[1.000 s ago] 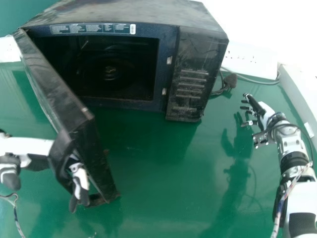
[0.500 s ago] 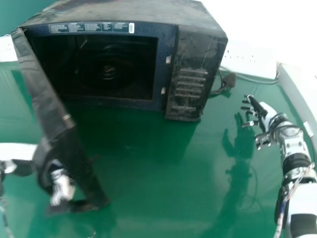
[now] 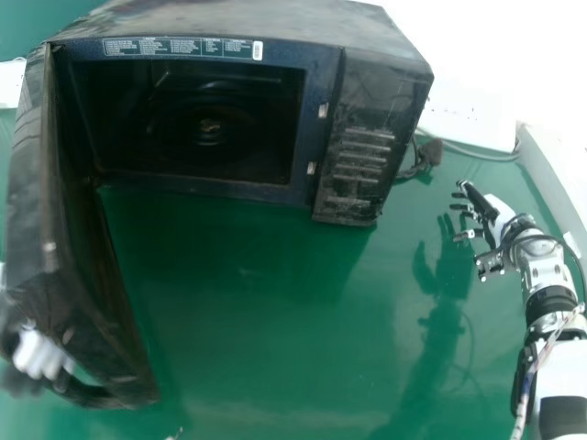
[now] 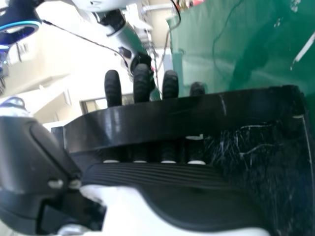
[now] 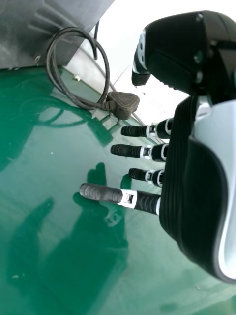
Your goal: Open the door of oven
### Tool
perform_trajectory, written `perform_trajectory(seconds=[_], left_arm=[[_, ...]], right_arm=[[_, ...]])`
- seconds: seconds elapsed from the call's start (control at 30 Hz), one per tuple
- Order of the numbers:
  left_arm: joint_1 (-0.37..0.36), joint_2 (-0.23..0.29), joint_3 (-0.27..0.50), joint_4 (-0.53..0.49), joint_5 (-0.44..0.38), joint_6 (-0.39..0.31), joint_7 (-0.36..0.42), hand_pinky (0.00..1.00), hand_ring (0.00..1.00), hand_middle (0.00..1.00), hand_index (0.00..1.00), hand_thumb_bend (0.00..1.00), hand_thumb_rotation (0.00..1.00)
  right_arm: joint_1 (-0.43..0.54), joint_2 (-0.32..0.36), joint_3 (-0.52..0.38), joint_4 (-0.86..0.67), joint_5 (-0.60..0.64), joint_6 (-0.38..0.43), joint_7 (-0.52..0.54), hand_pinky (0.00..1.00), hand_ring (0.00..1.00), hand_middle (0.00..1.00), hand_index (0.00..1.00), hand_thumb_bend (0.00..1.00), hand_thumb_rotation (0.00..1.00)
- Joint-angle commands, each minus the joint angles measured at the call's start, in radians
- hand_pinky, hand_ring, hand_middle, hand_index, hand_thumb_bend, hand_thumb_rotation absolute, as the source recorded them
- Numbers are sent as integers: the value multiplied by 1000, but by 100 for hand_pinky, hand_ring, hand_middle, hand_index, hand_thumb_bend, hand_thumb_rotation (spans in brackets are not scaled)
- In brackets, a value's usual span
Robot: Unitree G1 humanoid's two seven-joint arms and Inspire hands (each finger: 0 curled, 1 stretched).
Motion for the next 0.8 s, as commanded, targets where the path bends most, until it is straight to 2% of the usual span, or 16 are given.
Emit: perform_trajectory(seconds=[0.0,0.1,0.13,0.17,0.2,0.27,0.3,0.33,0.37,0.43,0.5,0.57,0.63,0.67,0.7,0.77], left_arm=[[-39,86,100,89,-30,79,80,13,20,27,48,52,7],[-28,112,116,108,-53,121,64,13,18,25,47,52,7],[-18,142,117,111,-53,157,55,12,18,25,47,52,7],[5,168,145,99,-53,223,74,11,16,23,47,52,7],[33,151,205,56,-43,261,125,10,15,23,47,52,6],[88,23,370,-75,-36,278,264,12,16,22,47,52,7],[100,-52,429,-118,-39,234,300,15,19,23,47,52,7],[96,-114,460,-134,-35,161,308,18,23,30,48,51,3],[84,-141,465,-118,-30,96,285,21,24,33,48,51,2],[56,-153,451,-46,-29,8,225,25,26,37,49,51,0],[53,-170,459,-24,-16,-45,233,25,26,38,49,51,0],[76,-152,491,2,-10,-53,239,23,25,38,49,51,0],[86,-111,512,76,-17,-62,199,25,28,39,49,51,0],[79,-109,516,104,-21,-82,190,26,29,40,49,51,0],[55,-119,513,132,-31,-125,178,27,30,41,49,51,0],[-19,-127,487,206,-40,-265,118,27,30,41,49,51,0]], right_arm=[[80,1,11,49,-25,64,13,64,81,87,93,57,70],[81,1,9,49,-26,64,7,63,79,86,90,56,69],[81,1,9,49,-27,64,10,63,78,86,90,56,69],[81,3,1,49,-21,68,-3,64,79,87,91,55,70],[81,4,0,49,-20,69,-8,65,79,87,90,56,67],[83,4,2,48,-24,65,-3,65,79,87,91,55,69],[83,4,-2,49,-21,67,-2,66,80,88,92,55,71],[83,5,-10,49,-14,70,-7,65,79,87,92,55,69],[84,6,-12,48,-13,67,-6,62,78,87,92,55,68],[84,7,-15,47,-12,64,-6,57,76,85,91,54,68],[81,9,-19,47,-11,76,-6,59,77,86,91,55,66],[81,7,-21,48,-13,74,3,65,80,87,91,55,66],[82,4,-15,48,-20,69,13,65,80,87,92,54,67],[82,2,-7,49,-29,66,24,66,81,87,92,54,68],[82,4,-9,49,-27,69,16,68,82,88,94,54,72],[87,6,-13,48,-25,58,-2,67,81,87,92,54,67]])
